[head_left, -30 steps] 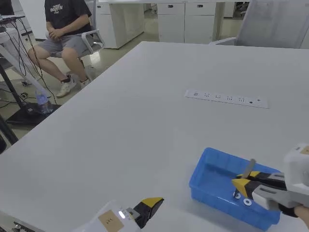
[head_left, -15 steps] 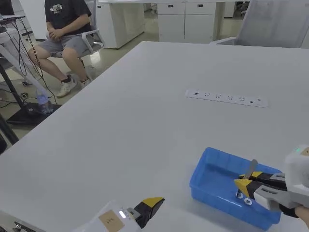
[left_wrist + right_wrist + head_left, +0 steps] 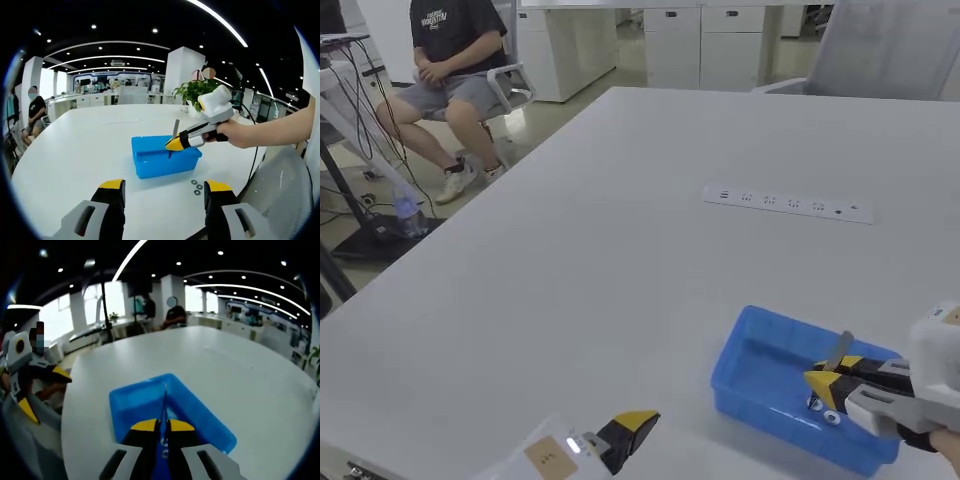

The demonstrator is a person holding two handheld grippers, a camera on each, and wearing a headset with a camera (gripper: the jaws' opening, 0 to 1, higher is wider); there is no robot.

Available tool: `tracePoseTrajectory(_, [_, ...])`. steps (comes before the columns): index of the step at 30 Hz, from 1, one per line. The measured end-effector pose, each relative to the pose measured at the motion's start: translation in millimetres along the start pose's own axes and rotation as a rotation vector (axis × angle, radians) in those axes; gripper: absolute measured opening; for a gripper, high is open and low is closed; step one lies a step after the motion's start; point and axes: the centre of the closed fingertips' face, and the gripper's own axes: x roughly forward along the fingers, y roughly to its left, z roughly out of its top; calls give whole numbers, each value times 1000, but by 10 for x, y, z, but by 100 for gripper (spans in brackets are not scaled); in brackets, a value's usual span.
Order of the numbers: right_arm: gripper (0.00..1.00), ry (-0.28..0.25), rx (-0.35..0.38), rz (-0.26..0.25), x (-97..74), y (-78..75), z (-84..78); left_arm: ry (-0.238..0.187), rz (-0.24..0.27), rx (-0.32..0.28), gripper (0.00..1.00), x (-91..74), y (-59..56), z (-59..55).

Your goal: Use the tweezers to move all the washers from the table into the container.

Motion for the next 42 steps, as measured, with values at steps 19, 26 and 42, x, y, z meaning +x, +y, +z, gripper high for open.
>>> tracePoseTrajectory(19, [4, -52, 178, -33, -132, -120, -40, 11, -4, -1, 63, 4, 1, -28])
tracePoseTrajectory(26, [4, -70, 172, -41, -199, -96, 38, 15, -7, 1, 63, 5, -1, -36])
tracePoseTrajectory(42, [4, -93, 105, -19, -327, 65, 230, 23, -7, 4, 62, 8, -15, -38])
